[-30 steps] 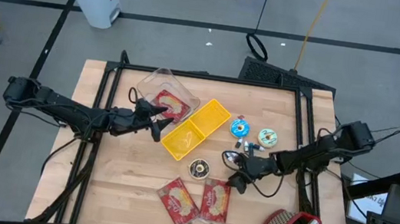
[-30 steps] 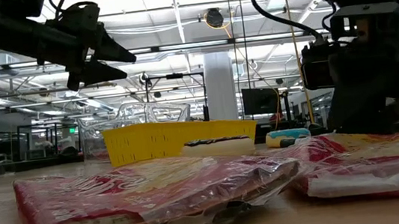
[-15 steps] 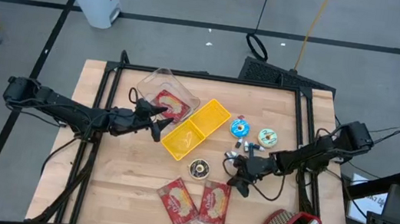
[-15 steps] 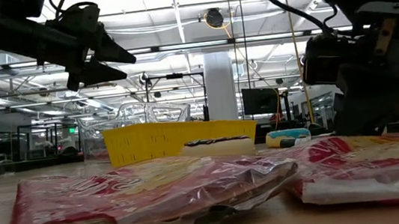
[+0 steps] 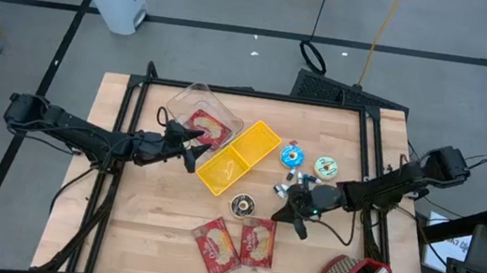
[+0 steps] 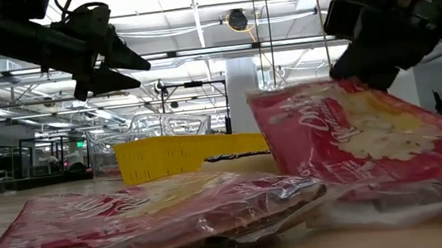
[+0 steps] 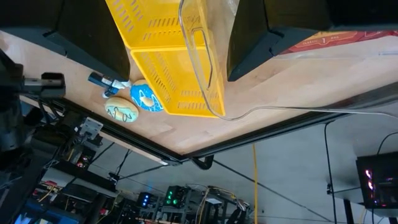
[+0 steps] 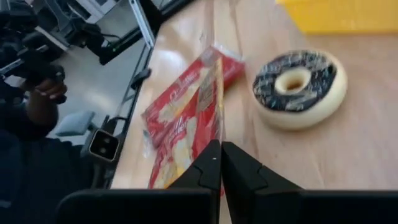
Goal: Pick & Place Food Item
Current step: Put the right red popcorn bag into the transparent bin
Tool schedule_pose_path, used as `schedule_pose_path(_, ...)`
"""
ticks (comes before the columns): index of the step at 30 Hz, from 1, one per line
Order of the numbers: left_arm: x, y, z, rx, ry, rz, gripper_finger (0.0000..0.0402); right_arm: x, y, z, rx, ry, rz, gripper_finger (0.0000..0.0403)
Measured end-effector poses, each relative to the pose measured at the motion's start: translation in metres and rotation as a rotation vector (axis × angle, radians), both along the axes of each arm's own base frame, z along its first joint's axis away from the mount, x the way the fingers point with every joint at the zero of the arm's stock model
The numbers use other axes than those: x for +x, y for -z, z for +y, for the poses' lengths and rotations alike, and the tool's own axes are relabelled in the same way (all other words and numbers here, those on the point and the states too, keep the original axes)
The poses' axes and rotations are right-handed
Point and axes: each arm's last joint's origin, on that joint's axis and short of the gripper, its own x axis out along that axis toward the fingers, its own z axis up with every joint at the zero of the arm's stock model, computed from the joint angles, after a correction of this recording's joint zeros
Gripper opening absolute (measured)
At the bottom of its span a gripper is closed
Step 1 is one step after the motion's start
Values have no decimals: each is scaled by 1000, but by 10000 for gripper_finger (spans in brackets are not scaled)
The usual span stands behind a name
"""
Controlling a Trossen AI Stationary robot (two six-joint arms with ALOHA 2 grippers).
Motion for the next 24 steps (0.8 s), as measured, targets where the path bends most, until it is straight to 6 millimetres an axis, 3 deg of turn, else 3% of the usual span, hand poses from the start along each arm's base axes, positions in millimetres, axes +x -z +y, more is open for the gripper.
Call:
schedule_pose_path(14,0,0,0,-18,-4,-9,271,12,-16,-18,-188,94,-128,0)
schedule_pose_path(24,0,0,0,-17,-4,-8,271,20,-2,-38,-195,99,-62,0)
